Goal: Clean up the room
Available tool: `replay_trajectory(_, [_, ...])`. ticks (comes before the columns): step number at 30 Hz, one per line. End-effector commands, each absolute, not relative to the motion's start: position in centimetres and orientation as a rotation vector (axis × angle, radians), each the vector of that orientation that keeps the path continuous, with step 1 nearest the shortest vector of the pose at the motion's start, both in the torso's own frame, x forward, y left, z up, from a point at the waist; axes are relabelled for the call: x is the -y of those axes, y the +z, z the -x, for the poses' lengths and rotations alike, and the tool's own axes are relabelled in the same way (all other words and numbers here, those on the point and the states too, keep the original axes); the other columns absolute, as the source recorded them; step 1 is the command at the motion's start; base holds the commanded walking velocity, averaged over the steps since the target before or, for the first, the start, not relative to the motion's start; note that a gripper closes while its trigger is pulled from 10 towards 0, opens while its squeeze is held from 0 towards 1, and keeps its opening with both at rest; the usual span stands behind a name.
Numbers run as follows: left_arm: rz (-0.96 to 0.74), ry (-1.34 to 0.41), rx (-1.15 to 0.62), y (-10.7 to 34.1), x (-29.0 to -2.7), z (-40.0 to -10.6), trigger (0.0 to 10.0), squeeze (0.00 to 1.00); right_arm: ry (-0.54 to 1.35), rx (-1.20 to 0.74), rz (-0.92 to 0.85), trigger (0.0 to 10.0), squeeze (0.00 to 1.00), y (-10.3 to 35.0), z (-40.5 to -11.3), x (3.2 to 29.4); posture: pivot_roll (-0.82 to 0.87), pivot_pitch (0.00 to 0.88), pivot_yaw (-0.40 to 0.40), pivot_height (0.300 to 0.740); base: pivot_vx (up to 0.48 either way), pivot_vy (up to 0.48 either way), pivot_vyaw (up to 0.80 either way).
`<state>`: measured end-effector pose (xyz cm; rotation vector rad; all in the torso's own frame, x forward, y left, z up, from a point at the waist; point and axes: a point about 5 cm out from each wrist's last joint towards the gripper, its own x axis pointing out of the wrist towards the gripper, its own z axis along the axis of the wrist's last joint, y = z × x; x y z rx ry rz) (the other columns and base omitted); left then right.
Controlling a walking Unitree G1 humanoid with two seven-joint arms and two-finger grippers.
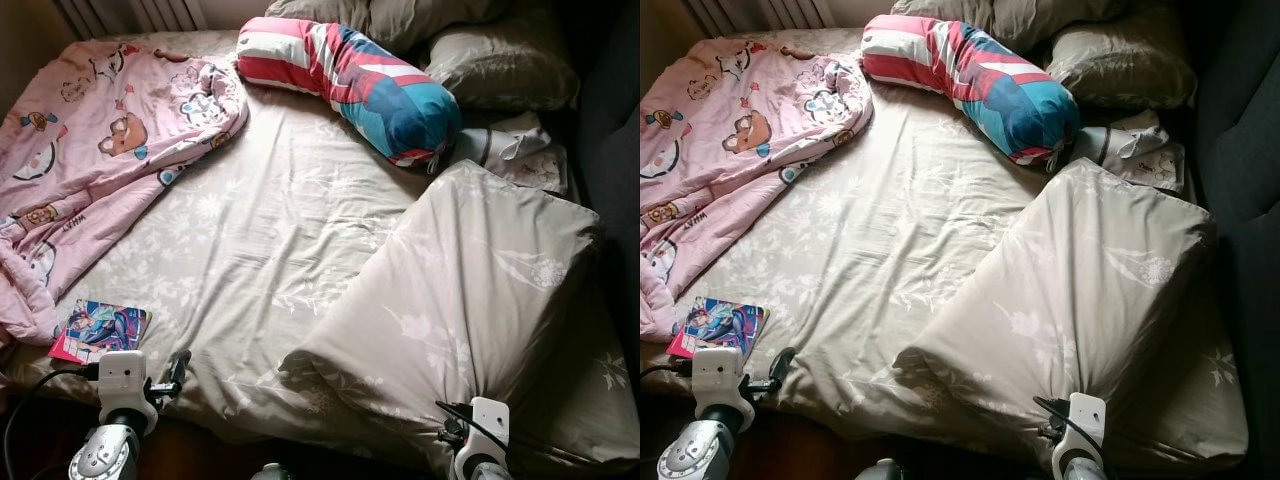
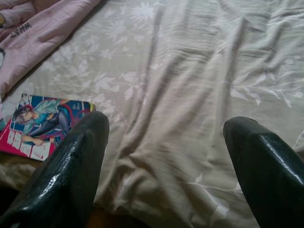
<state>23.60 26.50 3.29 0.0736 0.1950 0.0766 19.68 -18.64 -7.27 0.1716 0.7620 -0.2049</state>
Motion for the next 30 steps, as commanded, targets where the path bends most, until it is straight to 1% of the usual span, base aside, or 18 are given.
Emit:
replay_trajectory(1, [-0.111, 0.068, -0.243, 2.6, -26.9, -23.0, 10.0, 0.0, -0.223, -0.944, -0.205, 0.0, 0.0, -9.6, -15.5, 17.4, 0.04, 0.249, 0.151, 0.74, 0.0, 0.0, 0.0])
replay_trajectory(3, [-0.109, 0.068, -0.243, 2.6, -26.9, -23.1, 10.0, 0.0, -0.234, -0.941, -0.204, 0.0, 0.0, -9.6, -15.6, 17.5, 0.04, 0.244, 0.15, 0.74, 0.0, 0.0, 0.0])
replay_trajectory(8, [-0.1, 0.069, -0.241, 2.5, -26.5, -24.0, 10.0, 0.0, -0.348, -0.858, -0.15, 0.0, 0.0, -8.5, -17.3, 19.8, 0.02, 0.206, 0.146, 0.74, 0.0, 0.0, 0.0])
replay_trajectory(12, [-0.099, 0.068, -0.24, 2.5, -26.4, -24.2, 10.0, 0.0, -0.409, -0.827, -0.142, 0.0, 0.0, -8.1, -17.7, 20.8, 0.01, 0.194, 0.146, 0.74, 0.0, 0.0, 0.0])
replay_trajectory(13, [-0.099, 0.069, -0.24, 2.5, -26.4, -24.5, 10.0, 0.0, -0.457, -0.792, -0.105, 0.0, 0.0, -7.5, -18.3, 21.6, 0.01, 0.186, 0.145, 0.74, 0.0, 0.0, 0.0])
replay_trajectory(14, [-0.099, 0.069, -0.24, 2.5, -26.4, -24.5, 10.0, 0.0, -0.457, -0.792, -0.105, 0.0, 0.0, -7.5, -18.3, 21.6, 0.01, 0.186, 0.145, 0.74, 0.0, 0.0, 0.0])
replay_trajectory(17, [-0.093, 0.076, -0.236, 2.6, -26.4, -24.9, 10.0, 0.0, -0.532, -0.705, -0.034, 0.0, 0.0, -6.3, -19.6, 22.9, 0.0, 0.175, 0.142, 0.74, 0.0, 0.0, 0.0])
replay_trajectory(23, [-0.085, 0.077, -0.237, 2.4, -26.2, -25.4, 10.0, 0.0, -0.614, -0.539, 0.077, 0.0, 0.0, -3.8, -21.8, 24.7, -0.03, 0.159, 0.139, 0.74, 0.0, 0.0, 0.0])
replay_trajectory(25, [-0.081, 0.078, -0.238, 2.3, -26.1, -25.6, 10.0, 0.0, -0.615, -0.443, 0.159, 0.0, 0.0, -2.3, -23.1, 25.1, -0.04, 0.152, 0.137, 0.74, 0.0, 0.0, 0.0])
replay_trajectory(27, [-0.08, 0.078, -0.238, 2.3, -26.0, -25.7, 10.0, 0.0, -0.623, -0.415, 0.187, 0.0, 0.0, -1.8, -23.4, 25.4, -0.04, 0.151, 0.136, 0.74, 0.0, 0.0, 0.0])
replay_trajectory(30, [-0.076, 0.079, -0.237, 2.3, -25.9, -25.9, 10.0, 0.0, -0.67, -0.345, 0.264, 0.0, 0.0, -0.4, -24.2, 26.5, -0.05, 0.145, 0.133, 0.74, 0.0, 0.0, 0.0])
